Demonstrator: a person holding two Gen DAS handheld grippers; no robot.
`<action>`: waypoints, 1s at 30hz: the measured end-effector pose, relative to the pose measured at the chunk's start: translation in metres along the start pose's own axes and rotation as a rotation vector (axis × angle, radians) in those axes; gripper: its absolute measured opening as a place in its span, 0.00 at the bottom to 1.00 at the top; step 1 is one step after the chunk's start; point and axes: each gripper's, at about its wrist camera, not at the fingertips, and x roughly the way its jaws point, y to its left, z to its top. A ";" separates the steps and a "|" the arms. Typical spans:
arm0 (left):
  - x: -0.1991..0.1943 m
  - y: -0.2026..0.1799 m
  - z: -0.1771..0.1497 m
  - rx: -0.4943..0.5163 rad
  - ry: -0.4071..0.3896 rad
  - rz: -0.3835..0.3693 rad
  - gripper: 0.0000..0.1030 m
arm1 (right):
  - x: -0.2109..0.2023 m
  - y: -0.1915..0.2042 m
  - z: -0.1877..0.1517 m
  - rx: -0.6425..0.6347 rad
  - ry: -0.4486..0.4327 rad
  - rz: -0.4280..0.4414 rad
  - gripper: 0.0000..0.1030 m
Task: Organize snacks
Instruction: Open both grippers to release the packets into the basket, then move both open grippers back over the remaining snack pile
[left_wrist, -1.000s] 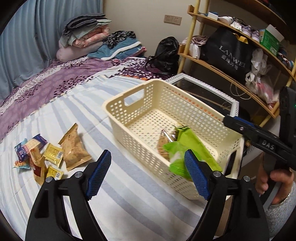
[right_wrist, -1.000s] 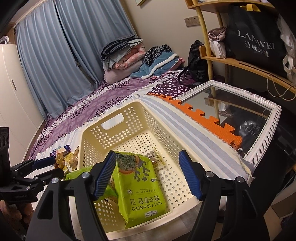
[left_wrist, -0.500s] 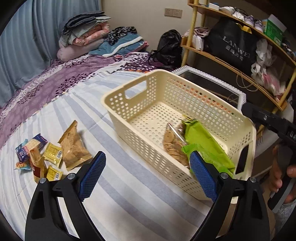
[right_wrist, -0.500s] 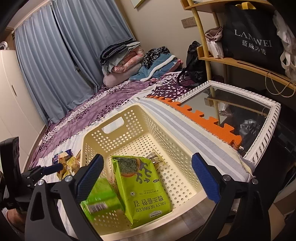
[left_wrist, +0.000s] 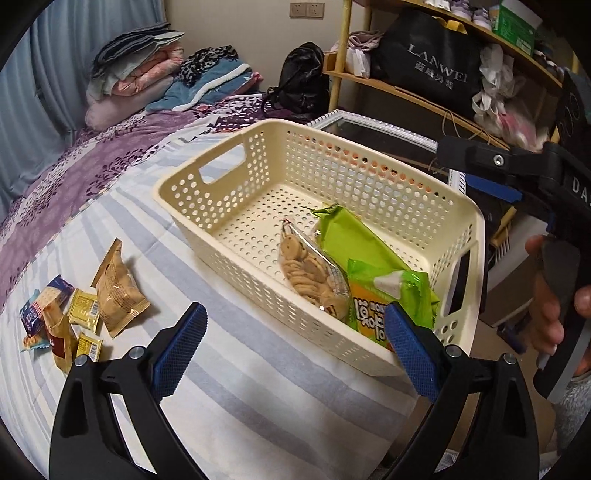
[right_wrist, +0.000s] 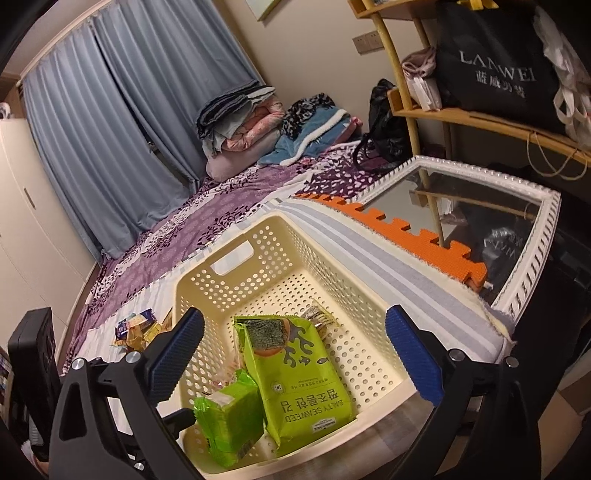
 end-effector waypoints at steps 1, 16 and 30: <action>-0.001 0.003 0.000 -0.012 -0.004 0.002 0.95 | 0.001 0.000 0.000 0.009 0.003 0.015 0.95; -0.025 0.044 -0.006 -0.127 -0.066 0.072 0.97 | 0.010 0.035 -0.004 -0.053 -0.032 0.002 0.95; -0.048 0.103 -0.028 -0.271 -0.098 0.176 0.97 | 0.022 0.090 -0.015 -0.193 -0.004 0.069 0.95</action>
